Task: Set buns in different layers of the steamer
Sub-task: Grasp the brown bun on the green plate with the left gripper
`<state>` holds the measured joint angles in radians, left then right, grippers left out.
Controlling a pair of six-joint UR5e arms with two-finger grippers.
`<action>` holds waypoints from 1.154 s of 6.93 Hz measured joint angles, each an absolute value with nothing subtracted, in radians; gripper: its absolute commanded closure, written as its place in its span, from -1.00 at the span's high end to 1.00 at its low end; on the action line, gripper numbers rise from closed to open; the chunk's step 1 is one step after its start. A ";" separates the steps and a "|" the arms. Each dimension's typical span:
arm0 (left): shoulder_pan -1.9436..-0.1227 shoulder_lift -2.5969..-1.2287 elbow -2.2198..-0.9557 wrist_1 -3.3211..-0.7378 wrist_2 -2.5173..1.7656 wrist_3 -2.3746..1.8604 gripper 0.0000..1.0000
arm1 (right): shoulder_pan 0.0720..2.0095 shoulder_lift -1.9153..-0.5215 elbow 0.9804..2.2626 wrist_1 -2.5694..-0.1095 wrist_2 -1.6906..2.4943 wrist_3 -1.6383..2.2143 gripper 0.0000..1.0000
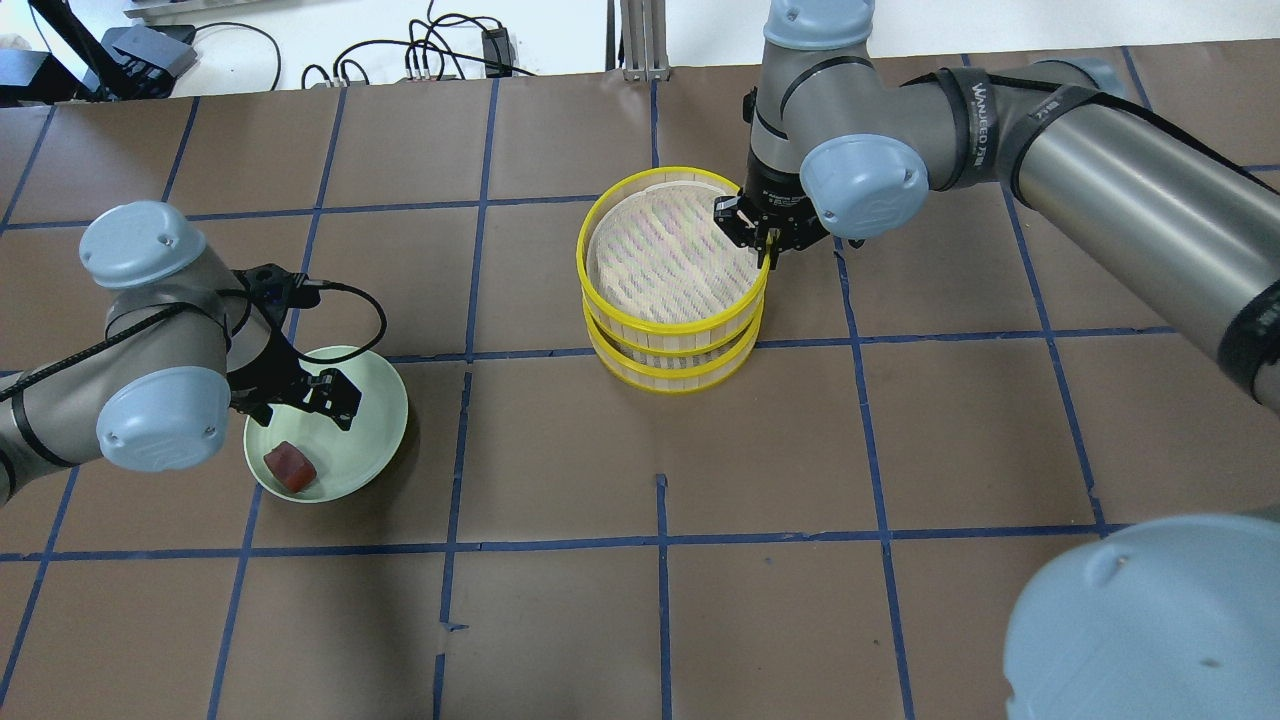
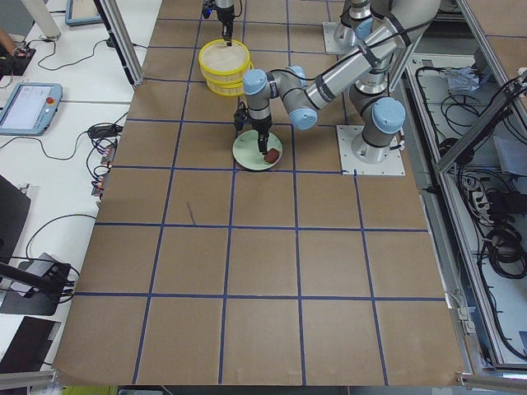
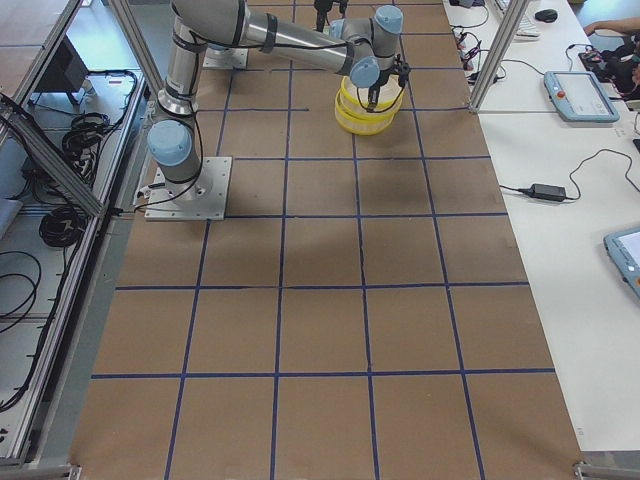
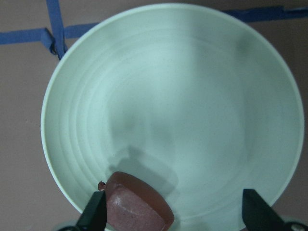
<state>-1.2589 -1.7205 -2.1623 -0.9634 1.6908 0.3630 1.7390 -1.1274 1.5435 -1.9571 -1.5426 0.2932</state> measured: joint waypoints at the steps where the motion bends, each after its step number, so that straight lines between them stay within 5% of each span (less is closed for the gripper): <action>1: -1.257 -1.727 -2.162 -0.963 1.701 0.371 -0.39 | 1.741 -1.129 1.545 -1.952 -1.540 0.292 -0.89; 3: -1.256 -1.732 -2.161 -0.963 1.707 0.380 -0.96 | 1.748 -1.133 1.549 -1.947 -1.541 0.294 -0.88; 6: -1.258 -1.733 -2.154 -0.958 1.705 0.384 -1.00 | 1.750 -1.139 1.567 -1.951 -1.551 0.281 -0.73; 7: -1.260 -1.731 -2.144 -0.954 1.703 0.385 -1.00 | 1.750 -1.139 1.568 -1.951 -1.551 0.281 0.51; 8: -1.268 -1.720 -2.116 -0.954 1.700 0.382 -1.00 | 1.750 -1.139 1.569 -1.950 -1.551 0.281 0.99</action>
